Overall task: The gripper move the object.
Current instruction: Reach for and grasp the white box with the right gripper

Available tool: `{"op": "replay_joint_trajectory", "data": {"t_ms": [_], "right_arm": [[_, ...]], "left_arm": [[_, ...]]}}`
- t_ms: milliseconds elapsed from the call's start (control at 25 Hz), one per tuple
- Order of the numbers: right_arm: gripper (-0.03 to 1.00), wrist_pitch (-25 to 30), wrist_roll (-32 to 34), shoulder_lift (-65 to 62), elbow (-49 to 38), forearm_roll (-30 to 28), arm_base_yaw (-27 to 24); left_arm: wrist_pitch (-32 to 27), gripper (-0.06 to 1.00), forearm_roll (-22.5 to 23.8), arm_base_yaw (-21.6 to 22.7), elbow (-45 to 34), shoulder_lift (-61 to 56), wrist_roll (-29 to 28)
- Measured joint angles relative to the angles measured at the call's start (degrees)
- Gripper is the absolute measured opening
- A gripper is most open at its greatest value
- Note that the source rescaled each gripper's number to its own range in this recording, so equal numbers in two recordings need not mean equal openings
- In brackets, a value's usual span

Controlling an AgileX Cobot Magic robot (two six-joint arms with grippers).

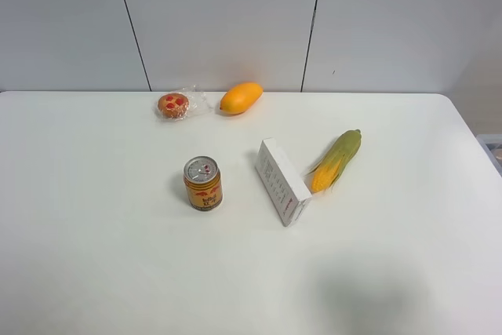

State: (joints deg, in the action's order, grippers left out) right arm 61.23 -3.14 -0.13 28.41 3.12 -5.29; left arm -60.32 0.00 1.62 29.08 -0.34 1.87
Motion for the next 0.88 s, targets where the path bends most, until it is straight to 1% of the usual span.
{"op": "replay_joint_trajectory", "data": {"t_ms": [720,880], "right_arm": [[1.00,0.0,0.0,0.0,0.0,0.1,0.0],[1.00,0.1,0.7,0.0,0.1,2.1,0.0]], "left_arm": [[0.0,1.00,0.0,0.0,0.0,0.0,0.0],[0.0,1.00,0.0,0.0,0.0,0.0,0.0]]}}
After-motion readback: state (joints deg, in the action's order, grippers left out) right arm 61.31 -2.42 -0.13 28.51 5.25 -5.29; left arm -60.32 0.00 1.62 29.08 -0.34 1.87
